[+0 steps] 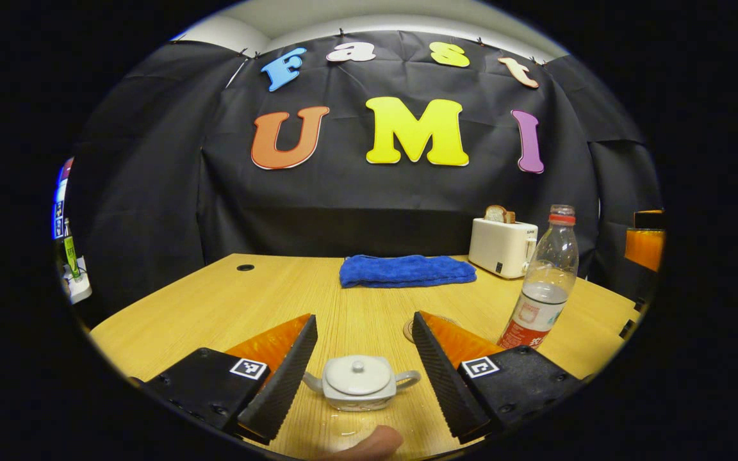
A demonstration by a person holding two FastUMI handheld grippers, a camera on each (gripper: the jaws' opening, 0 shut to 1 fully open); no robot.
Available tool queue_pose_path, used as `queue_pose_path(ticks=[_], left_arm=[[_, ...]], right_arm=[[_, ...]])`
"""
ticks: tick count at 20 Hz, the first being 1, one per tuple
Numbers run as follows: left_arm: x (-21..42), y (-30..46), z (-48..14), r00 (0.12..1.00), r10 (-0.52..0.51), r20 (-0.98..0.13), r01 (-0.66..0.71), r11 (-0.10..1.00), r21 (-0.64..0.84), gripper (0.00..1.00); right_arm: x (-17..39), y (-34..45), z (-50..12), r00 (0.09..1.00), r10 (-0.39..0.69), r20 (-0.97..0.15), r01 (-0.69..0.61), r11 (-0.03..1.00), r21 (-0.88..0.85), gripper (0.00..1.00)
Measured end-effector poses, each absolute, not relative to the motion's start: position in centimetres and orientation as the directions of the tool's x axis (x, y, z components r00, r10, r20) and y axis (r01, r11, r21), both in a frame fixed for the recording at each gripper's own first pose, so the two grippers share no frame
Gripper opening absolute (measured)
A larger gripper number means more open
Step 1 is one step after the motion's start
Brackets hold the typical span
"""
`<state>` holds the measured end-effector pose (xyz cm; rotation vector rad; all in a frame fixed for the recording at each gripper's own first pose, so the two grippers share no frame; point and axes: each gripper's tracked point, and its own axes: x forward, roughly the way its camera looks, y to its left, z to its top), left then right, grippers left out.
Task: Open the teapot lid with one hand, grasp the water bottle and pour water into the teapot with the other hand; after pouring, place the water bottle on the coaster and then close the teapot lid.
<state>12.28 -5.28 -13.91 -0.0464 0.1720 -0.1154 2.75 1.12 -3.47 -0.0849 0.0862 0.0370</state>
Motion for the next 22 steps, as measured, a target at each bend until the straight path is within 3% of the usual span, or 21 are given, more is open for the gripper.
queue_pose_path(ticks=[2, 6, 7, 12, 15, 22], left_arm=[[12.6, -5.3, -13.8, 0.980, -0.131, -0.148, 0.122, 0.990, -0.073, 0.88], [12.7, -6.0, -14.5, 0.973, -0.168, -0.161, 0.158, 0.985, -0.075, 0.60], [12.7, -6.1, -14.8, 0.969, -0.177, -0.172, 0.165, 0.983, -0.082, 0.48], [13.2, -5.3, -15.5, 0.971, -0.146, -0.187, 0.141, 0.989, -0.041, 0.32], [13.3, -5.2, -15.5, 0.971, -0.144, -0.189, 0.137, 0.989, -0.049, 0.09], [12.6, -4.8, -14.1, 0.973, -0.139, -0.184, 0.129, 0.990, -0.063, 0.04]], right_arm=[[2.9, 1.2, -3.7, 0.995, 0.034, -0.093, -0.041, 0.996, -0.078, 0.95], [3.0, 1.6, -4.1, 0.994, 0.040, -0.105, -0.049, 0.996, -0.077, 0.98], [3.0, 1.6, -4.0, 0.993, 0.043, -0.106, -0.051, 0.996, -0.078, 0.98], [2.9, 2.1, -4.1, 0.993, 0.056, -0.105, -0.065, 0.994, -0.085, 0.98], [3.1, 2.6, -4.5, 0.991, 0.068, -0.117, -0.078, 0.993, -0.085, 0.98], [3.9, 6.2, -5.7, 0.975, 0.177, -0.132, -0.177, 0.984, 0.012, 0.95]])
